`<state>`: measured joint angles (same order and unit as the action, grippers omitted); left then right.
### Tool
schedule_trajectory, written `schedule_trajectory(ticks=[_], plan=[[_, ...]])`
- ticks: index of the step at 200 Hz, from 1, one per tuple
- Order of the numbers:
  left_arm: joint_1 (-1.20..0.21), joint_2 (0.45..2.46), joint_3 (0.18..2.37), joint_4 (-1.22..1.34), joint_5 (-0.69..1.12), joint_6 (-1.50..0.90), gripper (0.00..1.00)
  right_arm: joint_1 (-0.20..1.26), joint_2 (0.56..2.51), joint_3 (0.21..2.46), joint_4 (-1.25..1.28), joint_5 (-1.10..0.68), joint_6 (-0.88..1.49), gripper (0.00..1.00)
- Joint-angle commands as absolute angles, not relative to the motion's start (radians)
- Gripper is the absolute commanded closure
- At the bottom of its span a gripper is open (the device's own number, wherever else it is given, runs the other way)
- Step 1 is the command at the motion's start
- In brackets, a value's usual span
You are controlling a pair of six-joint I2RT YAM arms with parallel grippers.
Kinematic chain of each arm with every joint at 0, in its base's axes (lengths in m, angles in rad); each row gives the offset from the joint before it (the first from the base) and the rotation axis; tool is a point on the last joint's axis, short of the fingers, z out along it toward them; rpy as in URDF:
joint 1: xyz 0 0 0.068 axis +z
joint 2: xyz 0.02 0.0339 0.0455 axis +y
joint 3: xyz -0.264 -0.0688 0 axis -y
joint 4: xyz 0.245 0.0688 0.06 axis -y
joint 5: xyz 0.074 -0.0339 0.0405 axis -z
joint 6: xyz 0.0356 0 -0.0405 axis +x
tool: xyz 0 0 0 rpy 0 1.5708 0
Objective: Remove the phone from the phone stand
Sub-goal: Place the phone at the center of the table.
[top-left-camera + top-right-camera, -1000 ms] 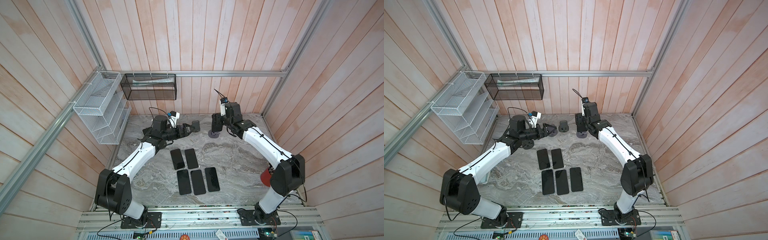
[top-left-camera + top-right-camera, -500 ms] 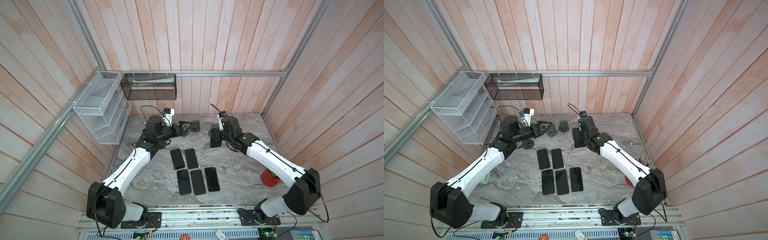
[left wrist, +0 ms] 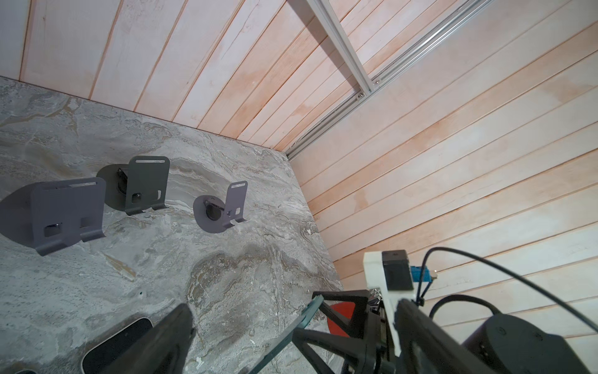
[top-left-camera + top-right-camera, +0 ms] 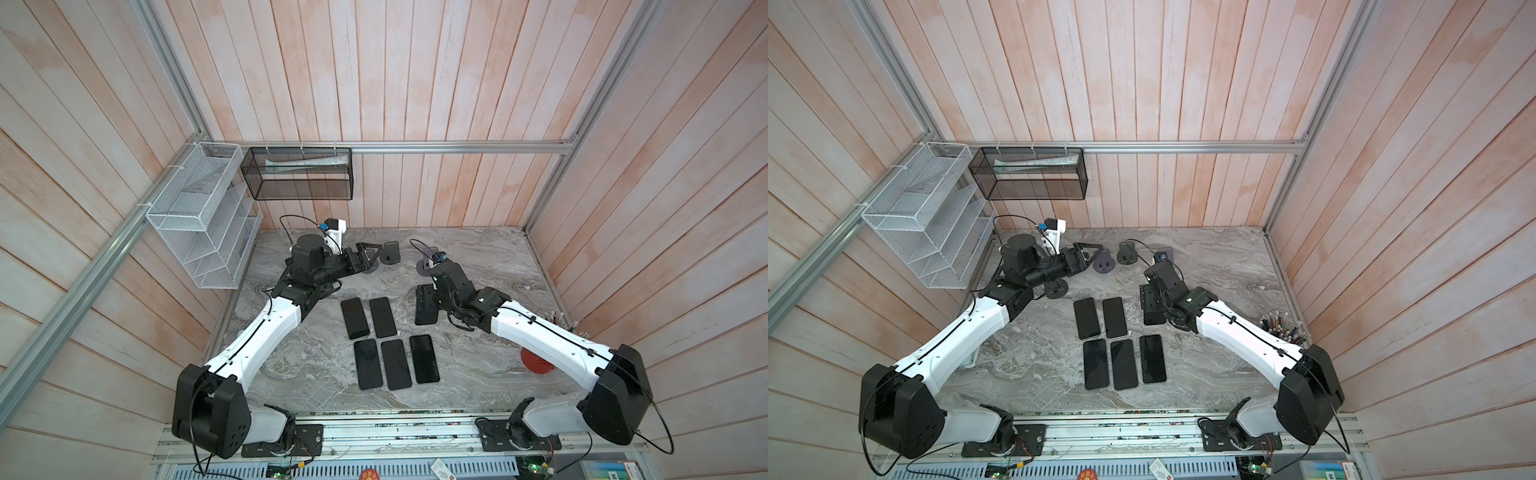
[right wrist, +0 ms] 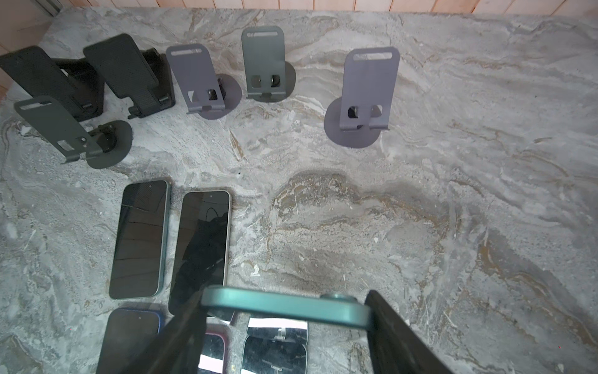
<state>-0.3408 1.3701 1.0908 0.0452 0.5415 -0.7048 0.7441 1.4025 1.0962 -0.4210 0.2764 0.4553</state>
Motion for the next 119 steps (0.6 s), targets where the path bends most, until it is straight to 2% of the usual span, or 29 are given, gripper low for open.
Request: schedule_trajectory(ticks=[1,119], plan=[[-0.341,1.355,1.072,0.072,0.526,-0.71,0.01,0.751,1.414,1.089,-0.375,0.304,0.487,0.35],[-0.328,1.364,1.077,0.066,0.532,-0.71,0.01,0.704,1.595,1.144,-0.299,0.267,0.42,0.34]])
